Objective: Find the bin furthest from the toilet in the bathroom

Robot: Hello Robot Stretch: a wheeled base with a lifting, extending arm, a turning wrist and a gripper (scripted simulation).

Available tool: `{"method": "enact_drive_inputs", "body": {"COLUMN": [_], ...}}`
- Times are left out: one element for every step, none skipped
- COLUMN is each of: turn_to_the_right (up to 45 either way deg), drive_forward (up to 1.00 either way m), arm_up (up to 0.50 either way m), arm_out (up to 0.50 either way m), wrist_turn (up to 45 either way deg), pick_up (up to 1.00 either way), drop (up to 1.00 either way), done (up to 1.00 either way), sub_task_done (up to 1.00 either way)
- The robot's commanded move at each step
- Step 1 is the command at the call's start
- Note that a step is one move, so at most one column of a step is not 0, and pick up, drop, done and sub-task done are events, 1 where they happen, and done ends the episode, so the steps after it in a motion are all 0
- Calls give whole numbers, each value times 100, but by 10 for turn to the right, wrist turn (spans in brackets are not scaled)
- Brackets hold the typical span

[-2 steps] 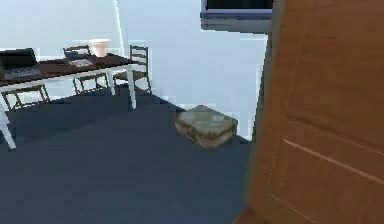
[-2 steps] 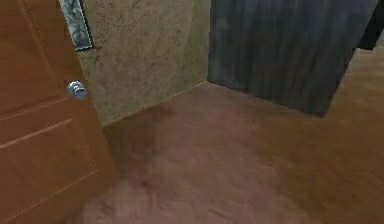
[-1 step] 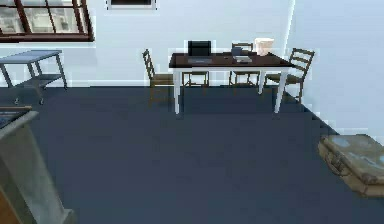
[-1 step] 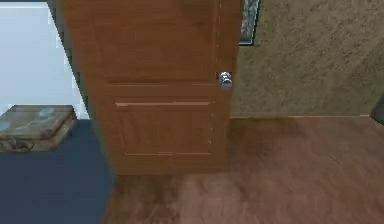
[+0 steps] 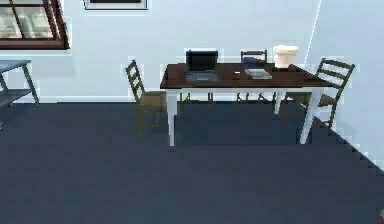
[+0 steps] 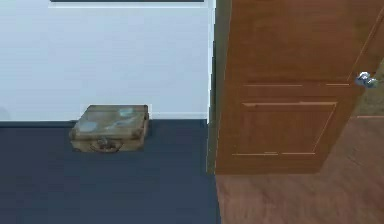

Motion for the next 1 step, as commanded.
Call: {"method": "enact_drive_inputs", "body": {"turn_to_the_right": [-390], "drive_forward": [0], "arm_up": [0], "arm_out": [0], "wrist_turn": [0], "pick_up": [0], "drop": [0], "done": [0], "sub_task_done": [0]}}
